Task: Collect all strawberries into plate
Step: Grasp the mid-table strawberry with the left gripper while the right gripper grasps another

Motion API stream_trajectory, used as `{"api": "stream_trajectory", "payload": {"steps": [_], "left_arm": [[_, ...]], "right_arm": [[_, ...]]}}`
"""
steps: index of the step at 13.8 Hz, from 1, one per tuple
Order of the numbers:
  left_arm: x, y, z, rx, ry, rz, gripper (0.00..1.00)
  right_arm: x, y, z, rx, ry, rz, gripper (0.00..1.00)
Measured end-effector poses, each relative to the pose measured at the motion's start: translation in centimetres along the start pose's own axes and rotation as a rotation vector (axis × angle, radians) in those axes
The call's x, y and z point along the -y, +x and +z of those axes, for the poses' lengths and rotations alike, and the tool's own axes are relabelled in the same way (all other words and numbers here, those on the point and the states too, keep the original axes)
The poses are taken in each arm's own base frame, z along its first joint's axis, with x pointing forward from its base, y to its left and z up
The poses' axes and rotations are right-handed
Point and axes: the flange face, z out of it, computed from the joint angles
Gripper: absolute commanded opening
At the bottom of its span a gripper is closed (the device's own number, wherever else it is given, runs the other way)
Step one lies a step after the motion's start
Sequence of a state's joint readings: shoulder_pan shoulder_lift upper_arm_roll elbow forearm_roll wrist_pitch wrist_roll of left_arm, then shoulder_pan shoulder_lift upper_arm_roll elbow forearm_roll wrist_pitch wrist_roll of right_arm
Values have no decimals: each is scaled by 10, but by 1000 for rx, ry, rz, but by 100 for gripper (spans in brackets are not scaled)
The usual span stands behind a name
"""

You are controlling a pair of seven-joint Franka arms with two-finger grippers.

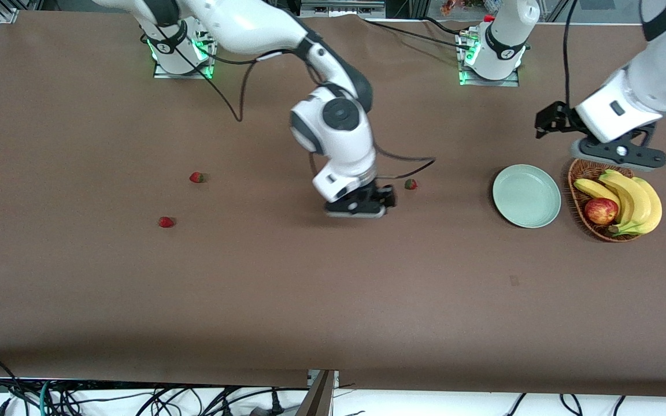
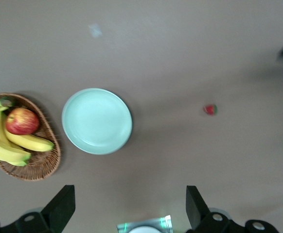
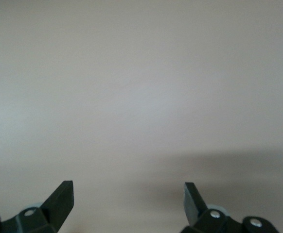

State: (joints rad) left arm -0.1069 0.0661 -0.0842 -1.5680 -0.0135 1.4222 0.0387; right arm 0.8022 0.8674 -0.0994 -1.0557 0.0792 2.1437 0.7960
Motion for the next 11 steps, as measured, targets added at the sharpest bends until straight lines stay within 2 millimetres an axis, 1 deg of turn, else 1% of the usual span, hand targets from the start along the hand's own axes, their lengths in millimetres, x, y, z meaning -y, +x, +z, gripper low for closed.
{"api": "stream_trajectory", "payload": {"steps": [1,2,3,4,6,7,8,9,10,11], "left_arm": [[-22,1,10,47,5,40,100],[-45,6,23,86,12,77,100],[-62,15,41,118,17,99,100],[-72,29,61,132,17,107,100],[-71,68,105,98,6,86,100],[-69,87,130,76,0,63,100],[-71,103,157,58,-6,43,100],[-76,115,186,43,-13,23,100],[-86,122,213,28,-19,6,100],[-98,125,240,9,-23,-17,100]], "right_arm": [[-32,27,-14,32,-37,-17,100],[-61,50,-23,58,-65,-22,100],[-85,66,-28,78,-85,-20,100],[-103,78,-32,93,-99,-17,100],[-136,95,-42,130,-128,-20,100],[-155,103,-48,160,-147,-41,100],[-178,112,-54,200,-167,-68,100],[-205,121,-56,248,-186,-87,100],[-236,128,-55,301,-204,-92,100],[-266,134,-50,348,-216,-87,100]]}}
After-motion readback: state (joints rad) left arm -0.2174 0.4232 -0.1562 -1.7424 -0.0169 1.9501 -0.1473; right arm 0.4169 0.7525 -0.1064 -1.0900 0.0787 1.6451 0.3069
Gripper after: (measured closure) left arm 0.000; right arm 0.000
